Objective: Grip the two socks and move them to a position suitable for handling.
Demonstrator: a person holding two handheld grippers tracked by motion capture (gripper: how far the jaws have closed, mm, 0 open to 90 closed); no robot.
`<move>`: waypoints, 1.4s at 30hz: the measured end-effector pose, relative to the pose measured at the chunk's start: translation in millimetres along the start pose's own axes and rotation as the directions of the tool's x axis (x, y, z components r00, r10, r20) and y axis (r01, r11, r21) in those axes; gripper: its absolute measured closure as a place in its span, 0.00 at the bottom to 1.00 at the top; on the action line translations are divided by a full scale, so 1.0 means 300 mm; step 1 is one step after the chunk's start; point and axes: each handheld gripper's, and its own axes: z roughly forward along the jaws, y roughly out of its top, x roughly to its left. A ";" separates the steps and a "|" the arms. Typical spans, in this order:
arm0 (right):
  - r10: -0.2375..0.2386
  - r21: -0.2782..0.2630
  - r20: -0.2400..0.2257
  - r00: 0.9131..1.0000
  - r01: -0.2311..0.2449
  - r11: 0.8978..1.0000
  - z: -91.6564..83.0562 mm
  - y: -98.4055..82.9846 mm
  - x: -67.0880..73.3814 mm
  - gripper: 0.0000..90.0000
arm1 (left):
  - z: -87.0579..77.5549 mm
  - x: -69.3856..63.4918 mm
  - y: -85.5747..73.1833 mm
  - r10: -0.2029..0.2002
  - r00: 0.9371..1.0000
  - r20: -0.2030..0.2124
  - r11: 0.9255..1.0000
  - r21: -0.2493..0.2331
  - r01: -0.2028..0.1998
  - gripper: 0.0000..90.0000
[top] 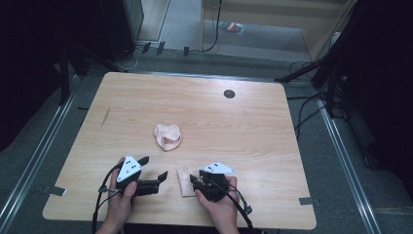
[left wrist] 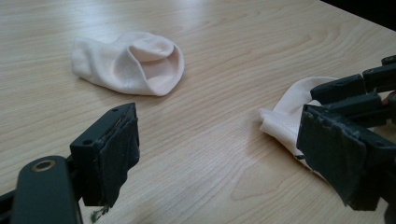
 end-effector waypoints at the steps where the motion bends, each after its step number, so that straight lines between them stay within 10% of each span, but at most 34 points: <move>1: -0.013 0.008 0.011 1.000 0.013 1.000 0.005 -0.003 0.003 0.63 | 0.000 -0.001 0.000 0.000 1.000 0.001 1.000 0.002 0.000 0.15; 13: -0.102 -0.029 0.113 0.988 0.106 0.994 -0.003 -0.019 0.045 0.89 | 0.007 -0.008 -0.004 0.006 1.000 0.002 1.000 0.014 -0.006 0.15; 27: -0.064 -0.090 -0.004 0.998 0.064 0.994 -0.066 0.040 0.054 0.99 | 0.019 -0.059 -0.007 0.023 0.998 0.054 0.999 0.034 -0.025 0.15; 35: -0.061 -0.130 -0.027 0.998 0.057 0.990 -0.100 0.087 0.071 0.99 | 0.071 -0.166 -0.018 0.015 0.987 0.160 0.991 0.129 -0.036 0.13; 42: -0.056 -0.158 -0.048 0.997 0.048 0.986 -0.133 0.117 0.078 0.99 | 0.125 -0.229 -0.017 0.017 0.994 0.111 0.975 0.219 -0.041 0.15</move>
